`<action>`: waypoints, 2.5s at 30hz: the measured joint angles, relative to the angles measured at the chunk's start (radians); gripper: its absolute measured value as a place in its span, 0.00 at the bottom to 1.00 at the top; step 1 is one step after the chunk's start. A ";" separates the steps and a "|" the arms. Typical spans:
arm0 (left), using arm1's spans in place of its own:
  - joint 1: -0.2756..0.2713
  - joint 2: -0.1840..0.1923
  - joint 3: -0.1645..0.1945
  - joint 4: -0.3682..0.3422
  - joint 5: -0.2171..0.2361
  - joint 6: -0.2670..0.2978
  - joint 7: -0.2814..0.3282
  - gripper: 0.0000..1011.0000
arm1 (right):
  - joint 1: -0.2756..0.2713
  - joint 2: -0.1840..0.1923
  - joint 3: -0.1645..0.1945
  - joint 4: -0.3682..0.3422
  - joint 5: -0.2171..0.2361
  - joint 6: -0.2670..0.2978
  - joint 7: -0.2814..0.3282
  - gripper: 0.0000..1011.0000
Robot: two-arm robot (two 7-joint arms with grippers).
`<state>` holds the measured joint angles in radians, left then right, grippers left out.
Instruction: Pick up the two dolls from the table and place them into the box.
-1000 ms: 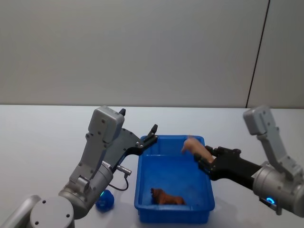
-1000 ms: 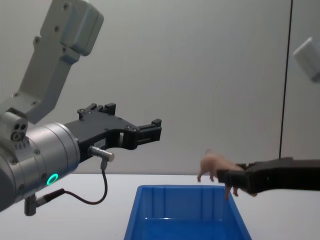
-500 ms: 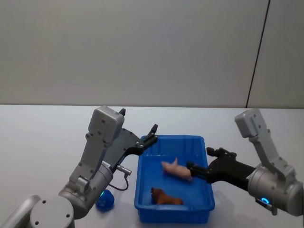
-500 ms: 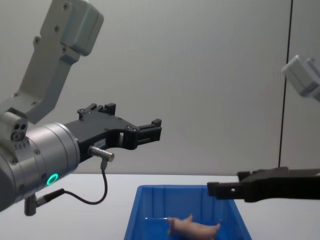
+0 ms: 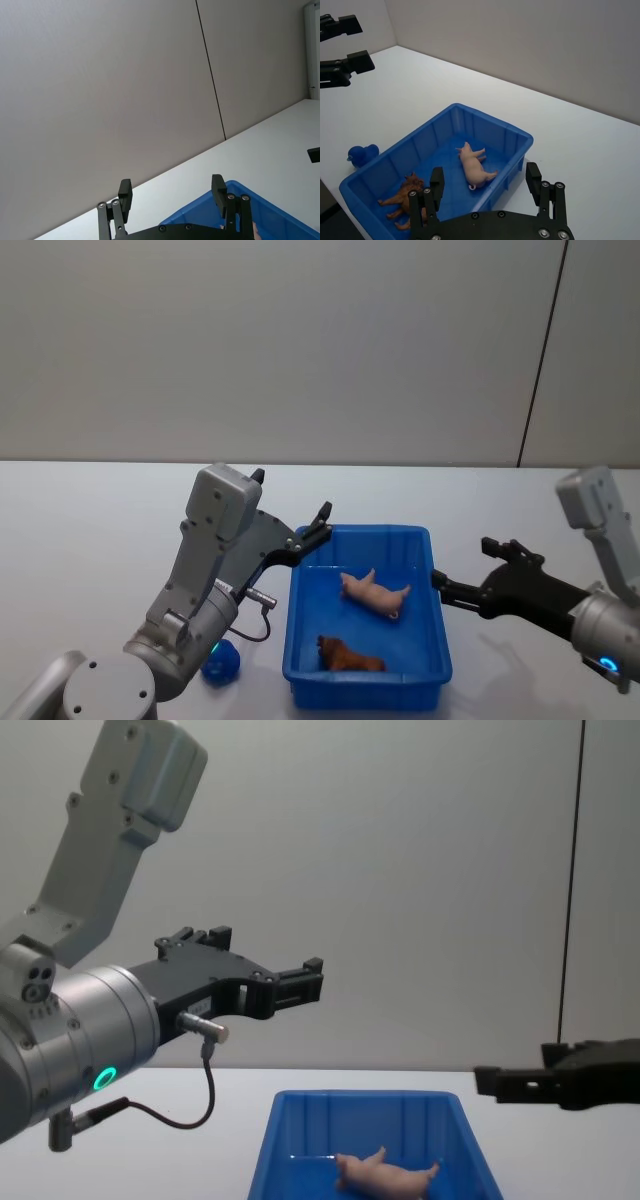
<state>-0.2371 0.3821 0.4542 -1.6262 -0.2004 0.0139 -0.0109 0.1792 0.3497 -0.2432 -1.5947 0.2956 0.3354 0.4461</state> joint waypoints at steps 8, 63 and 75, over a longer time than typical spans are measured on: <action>0.000 0.000 0.000 0.000 0.001 0.000 0.000 0.99 | -0.027 0.038 0.021 -0.014 0.019 -0.027 0.018 0.99; 0.179 0.167 -0.059 0.021 -0.124 0.135 -0.058 0.99 | -0.056 0.077 0.043 -0.029 0.041 -0.055 0.036 0.99; 0.151 0.137 -0.054 0.108 -0.111 0.123 -0.110 0.99 | -0.056 0.077 0.043 -0.029 0.041 -0.055 0.036 0.99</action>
<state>-0.0866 0.5187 0.3999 -1.5178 -0.3111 0.1373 -0.1205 0.1235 0.4267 -0.2004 -1.6240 0.3361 0.2808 0.4817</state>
